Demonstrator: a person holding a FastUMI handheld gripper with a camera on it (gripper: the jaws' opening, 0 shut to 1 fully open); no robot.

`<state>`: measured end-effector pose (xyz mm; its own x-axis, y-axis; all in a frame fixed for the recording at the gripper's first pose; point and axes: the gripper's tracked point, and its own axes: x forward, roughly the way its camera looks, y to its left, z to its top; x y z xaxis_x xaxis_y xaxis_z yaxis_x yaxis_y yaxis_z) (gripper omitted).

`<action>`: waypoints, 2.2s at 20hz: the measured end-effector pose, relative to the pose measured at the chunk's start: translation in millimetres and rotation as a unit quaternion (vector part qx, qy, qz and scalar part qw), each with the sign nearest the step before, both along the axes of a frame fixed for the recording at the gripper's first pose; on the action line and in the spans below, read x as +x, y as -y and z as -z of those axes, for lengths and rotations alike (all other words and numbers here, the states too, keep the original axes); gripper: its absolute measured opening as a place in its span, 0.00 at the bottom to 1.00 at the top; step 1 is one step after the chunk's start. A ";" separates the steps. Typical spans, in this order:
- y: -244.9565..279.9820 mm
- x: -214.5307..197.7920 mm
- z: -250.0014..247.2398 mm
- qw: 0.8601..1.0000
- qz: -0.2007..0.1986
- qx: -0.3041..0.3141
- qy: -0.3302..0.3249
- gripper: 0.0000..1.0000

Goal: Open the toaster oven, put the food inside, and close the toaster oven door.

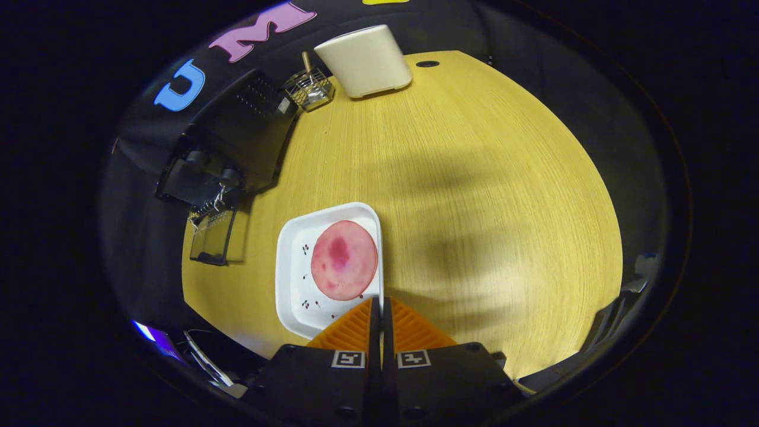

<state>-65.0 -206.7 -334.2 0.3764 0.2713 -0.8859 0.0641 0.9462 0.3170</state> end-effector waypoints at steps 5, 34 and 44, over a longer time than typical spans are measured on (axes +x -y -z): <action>-19.5 -21.5 -15.0 0.998 0.056 0.030 0.012 0.05; -211.8 -36.0 -110.9 0.964 0.140 0.209 0.086 0.05; -303.9 41.9 -91.5 0.964 0.133 0.197 0.121 0.05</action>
